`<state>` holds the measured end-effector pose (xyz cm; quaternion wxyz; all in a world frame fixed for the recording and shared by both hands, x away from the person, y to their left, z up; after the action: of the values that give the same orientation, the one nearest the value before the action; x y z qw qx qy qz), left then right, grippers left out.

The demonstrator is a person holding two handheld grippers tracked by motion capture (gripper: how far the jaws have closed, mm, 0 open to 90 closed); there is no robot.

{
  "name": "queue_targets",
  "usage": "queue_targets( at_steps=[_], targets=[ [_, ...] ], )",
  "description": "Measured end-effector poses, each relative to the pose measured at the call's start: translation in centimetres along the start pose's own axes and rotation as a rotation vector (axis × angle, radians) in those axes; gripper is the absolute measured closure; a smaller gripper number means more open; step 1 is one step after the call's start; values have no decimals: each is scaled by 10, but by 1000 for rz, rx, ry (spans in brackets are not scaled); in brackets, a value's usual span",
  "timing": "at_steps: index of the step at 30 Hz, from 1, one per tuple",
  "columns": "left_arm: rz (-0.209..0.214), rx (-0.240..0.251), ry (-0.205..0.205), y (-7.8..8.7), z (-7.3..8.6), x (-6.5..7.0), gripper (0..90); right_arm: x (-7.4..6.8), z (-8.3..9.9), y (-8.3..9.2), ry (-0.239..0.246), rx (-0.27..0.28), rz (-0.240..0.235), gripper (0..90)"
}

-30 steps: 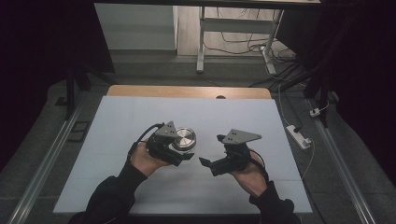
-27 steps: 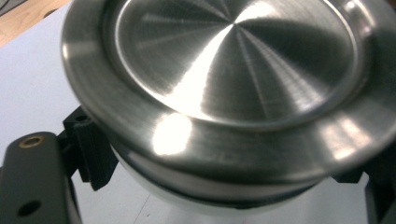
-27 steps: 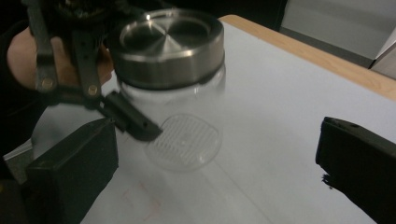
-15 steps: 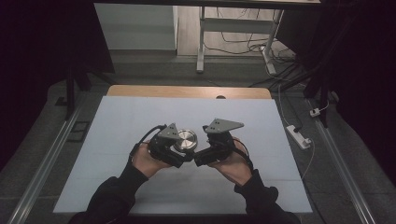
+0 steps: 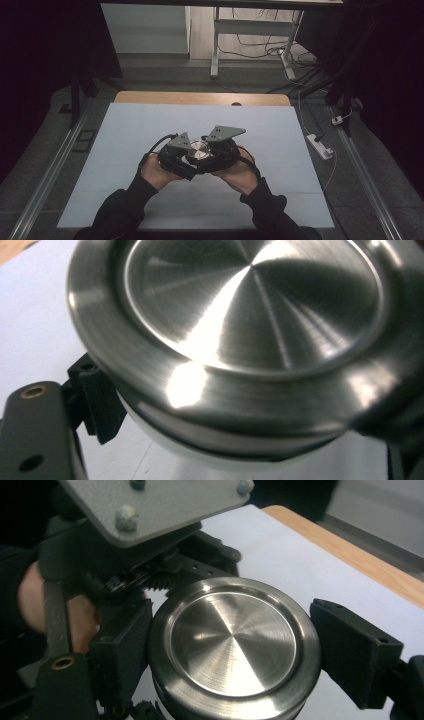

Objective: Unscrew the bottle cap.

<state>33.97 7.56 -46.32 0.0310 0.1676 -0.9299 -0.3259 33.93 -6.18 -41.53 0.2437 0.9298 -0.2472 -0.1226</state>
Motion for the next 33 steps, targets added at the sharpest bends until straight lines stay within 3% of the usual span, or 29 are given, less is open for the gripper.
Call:
queue_targets(
  at_steps=[4, 5, 6, 8, 9, 10, 11, 12, 13, 16, 18, 20, 21, 22, 25, 28, 30, 31, 32, 33],
  targets=[
    [71, 29, -32, 2, 0, 2, 152, 6, 1, 4, 52, -3, -126, 196],
    [71, 29, -32, 2, 0, 2, 152, 8, 1, 5, 68, -6, -175, 195],
    [115, 33, -69, 2, 0, 5, 152, 10, 1, 6, 86, -11, -228, 195],
    [155, 41, -92, 2, -1, 8, 152, 16, 3, 9, 113, -15, -336, 194],
    [155, 41, -92, 2, -1, 8, 152, 18, 5, 10, 121, -7, -386, 194],
    [170, 41, -106, 1, -2, 10, 152, 18, 5, 10, 121, -7, -386, 194],
    [179, 42, -118, 0, -4, 13, 152, 21, 7, 12, 137, 9, -453, 191],
    [179, 42, -118, 0, -4, 13, 152, 21, 7, 12, 137, 9, -453, 191],
    [168, 48, -116, 2, -6, 14, 152, 23, 8, 13, 126, 19, -466, 133],
    [143, 53, -106, 5, -7, 13, 152, 22, 3, 15, 81, 0, -358, 0],
    [90, 57, -68, 9, -8, 10, 152, 18, -1, 18, 71, -2, -285, 0],
    [75, 57, -52, 10, -8, 8, 151, 12, -3, 18, 57, -10, -206, 0],
    [60, 59, -35, 10, -8, 7, 151, 12, -3, 18, 57, -10, -206, 0],
    [24, 51, -17, 10, -7, 6, 152, 6, -4, 17, 53, -8, -109, 35],
    [-3, 30, -15, 10, -7, 6, 152, -2, -5, 13, 26, 5, -27, 90],
    [-11, 12, -21, 8, -8, 7, 152, -10, -3, 9, 42, 23, 17, 178],
    [-5, 6, -25, 8, -8, 8, 152, -11, -3, 9, 44, 25, 20, 182],
    [14, 10, -32, 8, -8, 8, 152, -12, -3, 9, 50, 21, 20, 184],
    [14, 10, -32, 8, -8, 8, 152, -11, -3, 10, 49, 18, 3, 187],
    [42, 28, -39, 9, -8, 9, 152, -9, -4, 12, 40, 20, -26, 194]
  ],
)
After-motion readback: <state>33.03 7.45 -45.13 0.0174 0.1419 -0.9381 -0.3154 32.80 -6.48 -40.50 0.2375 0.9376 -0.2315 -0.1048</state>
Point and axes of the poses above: each handheld gripper's, and its own axes: y roughly backward along the jaws, z roughly out of its underside, x roughly to its right, the point moved 3 cm from there along -y, roughly forward along the jaws, and after that the axes turned 9 degrees about -y, right-handed, at the moved point
